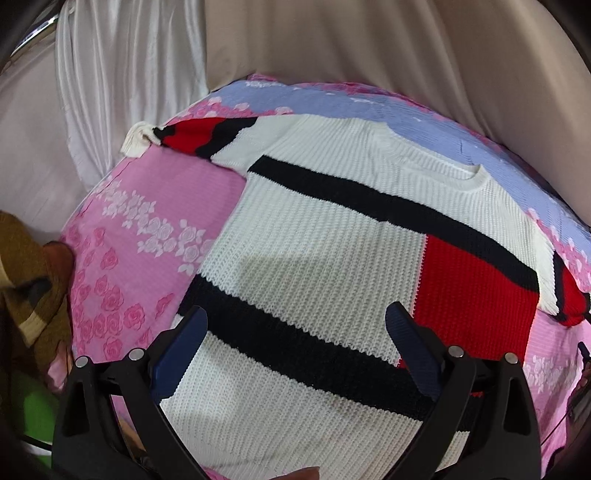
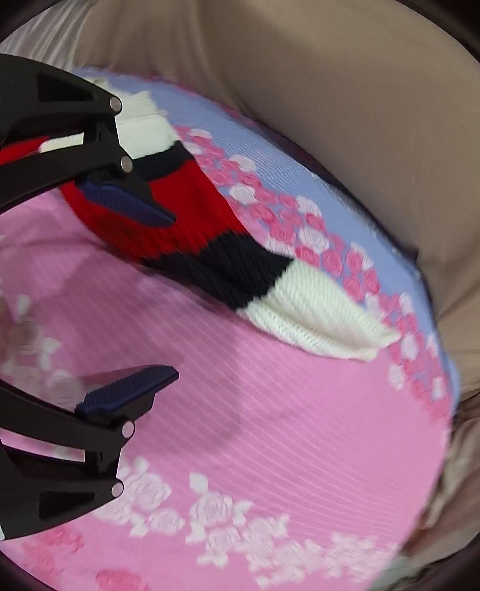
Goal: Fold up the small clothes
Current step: 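Grasp the cuff of the sleeve with the right gripper, then lift the sleeve with the right gripper and fold it across the sweater body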
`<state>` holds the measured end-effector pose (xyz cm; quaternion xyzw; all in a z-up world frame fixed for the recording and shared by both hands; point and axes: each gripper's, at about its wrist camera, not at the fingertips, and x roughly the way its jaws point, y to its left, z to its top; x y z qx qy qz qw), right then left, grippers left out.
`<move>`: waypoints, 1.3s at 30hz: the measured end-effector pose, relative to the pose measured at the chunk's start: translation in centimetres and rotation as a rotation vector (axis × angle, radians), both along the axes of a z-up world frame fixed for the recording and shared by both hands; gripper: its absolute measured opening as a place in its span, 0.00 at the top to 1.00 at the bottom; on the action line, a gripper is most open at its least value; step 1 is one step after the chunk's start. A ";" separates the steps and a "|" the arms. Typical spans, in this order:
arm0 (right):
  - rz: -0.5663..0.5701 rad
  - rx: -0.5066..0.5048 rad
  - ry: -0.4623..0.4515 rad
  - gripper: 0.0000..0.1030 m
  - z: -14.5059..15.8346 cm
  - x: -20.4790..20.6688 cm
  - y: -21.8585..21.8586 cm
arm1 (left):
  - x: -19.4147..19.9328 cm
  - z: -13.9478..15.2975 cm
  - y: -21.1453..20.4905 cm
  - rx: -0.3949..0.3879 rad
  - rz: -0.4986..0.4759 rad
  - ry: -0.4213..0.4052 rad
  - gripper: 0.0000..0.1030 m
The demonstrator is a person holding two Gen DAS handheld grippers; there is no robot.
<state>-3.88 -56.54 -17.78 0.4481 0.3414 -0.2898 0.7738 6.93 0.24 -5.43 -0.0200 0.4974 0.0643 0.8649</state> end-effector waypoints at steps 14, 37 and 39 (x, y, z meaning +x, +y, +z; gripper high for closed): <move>0.092 -0.052 -0.312 0.98 5.6 -1.6 -0.4 | 0.2 0.1 -3.7 -0.018 -0.029 0.013 0.08; -0.059 -0.047 -0.271 0.95 5.6 -3.1 -7.6 | -2.0 -0.2 -1.5 0.009 0.037 0.033 0.08; -0.091 -0.077 -0.327 0.95 8.5 -5.6 -7.8 | -1.9 0.0 -1.3 -0.006 0.041 0.025 0.08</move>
